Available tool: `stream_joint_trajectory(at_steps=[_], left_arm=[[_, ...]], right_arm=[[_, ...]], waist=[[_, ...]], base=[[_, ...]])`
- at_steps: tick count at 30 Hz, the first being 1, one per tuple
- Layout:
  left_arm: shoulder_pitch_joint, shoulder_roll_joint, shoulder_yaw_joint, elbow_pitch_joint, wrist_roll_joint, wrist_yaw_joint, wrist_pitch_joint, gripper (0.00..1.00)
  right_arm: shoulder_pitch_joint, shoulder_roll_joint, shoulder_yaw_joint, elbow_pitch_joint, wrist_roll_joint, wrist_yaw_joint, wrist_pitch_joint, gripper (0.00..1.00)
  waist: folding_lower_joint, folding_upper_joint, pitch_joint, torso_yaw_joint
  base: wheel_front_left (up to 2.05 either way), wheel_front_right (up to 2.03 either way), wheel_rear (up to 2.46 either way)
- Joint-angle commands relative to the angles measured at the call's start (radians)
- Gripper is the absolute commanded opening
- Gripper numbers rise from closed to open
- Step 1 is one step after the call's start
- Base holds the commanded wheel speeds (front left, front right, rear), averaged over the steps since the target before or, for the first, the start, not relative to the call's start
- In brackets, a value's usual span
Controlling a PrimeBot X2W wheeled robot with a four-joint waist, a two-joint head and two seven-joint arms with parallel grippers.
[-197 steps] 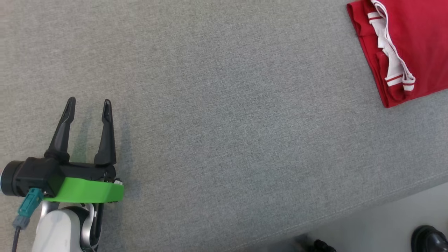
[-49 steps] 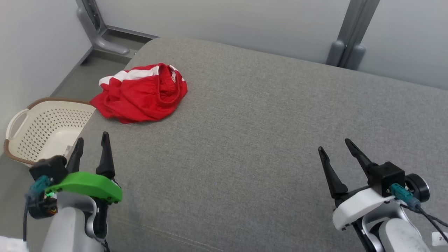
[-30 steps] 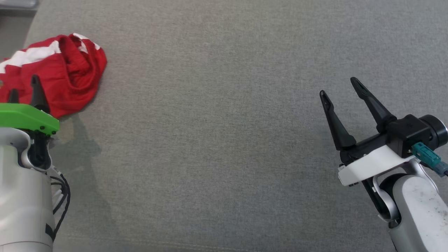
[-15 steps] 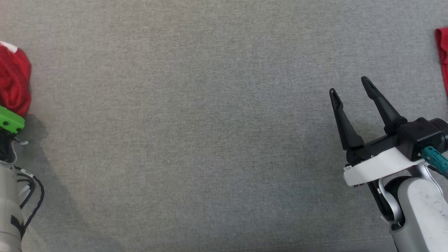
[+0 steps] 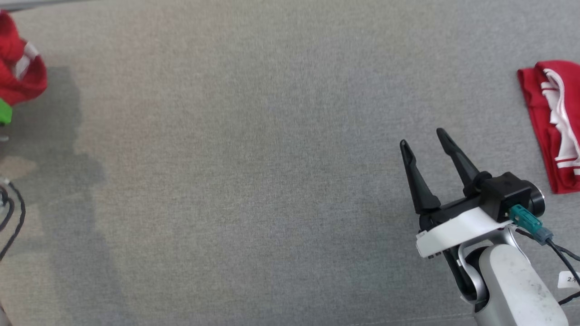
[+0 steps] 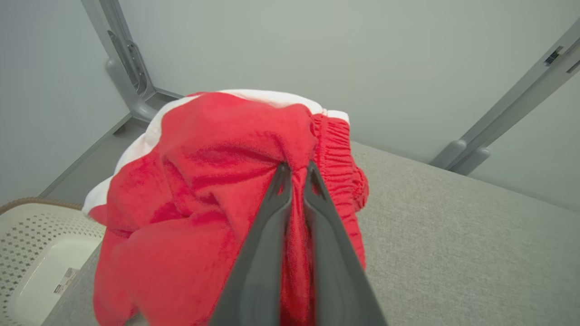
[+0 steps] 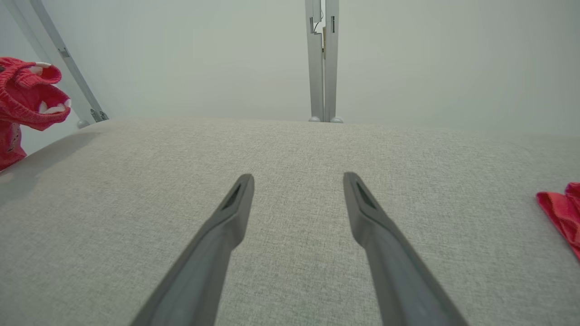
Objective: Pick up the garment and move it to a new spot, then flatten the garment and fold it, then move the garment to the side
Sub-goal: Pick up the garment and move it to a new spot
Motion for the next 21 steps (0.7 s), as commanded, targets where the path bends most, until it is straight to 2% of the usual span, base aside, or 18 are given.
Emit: stream_joint_trajectory(at_steps=[1,6,13,17,21], left_arm=[[-0.018,-0.005,-0.015,-0.047,-0.001,-0.007,0.021,0.00],[0.007,-0.052,-0.088,-0.227,-0.017,-0.013,0.117,0.00],[0.082,-0.183,-0.232,-0.471,-0.050,-0.015,0.287,0.00],[0.133,-0.260,-0.324,-0.532,-0.042,-0.004,0.360,0.00],[0.179,-0.315,-0.384,-0.539,-0.040,0.011,0.377,0.00]], right_arm=[[0.013,0.007,0.002,0.013,0.008,-0.002,-0.012,1.00],[0.025,0.027,0.006,0.052,0.011,-0.002,-0.032,1.00],[0.052,0.039,-0.010,0.069,0.005,-0.002,-0.035,1.00],[0.049,0.044,-0.016,0.062,0.001,-0.002,-0.035,1.00],[0.030,0.054,0.002,0.060,0.005,-0.002,-0.037,1.00]], waist=[[-0.0001,0.0000,-0.122,-0.006],[-0.0001,0.0000,-0.199,-0.059],[-0.0001,0.0000,-0.232,-0.163],[-0.0001,0.0000,-0.220,-0.223],[-0.0001,0.0000,-0.197,-0.290]], base=[[0.00,0.00,0.00],[0.00,0.00,0.00],[0.00,0.00,0.00],[0.00,0.00,0.00],[0.00,0.00,0.00]])
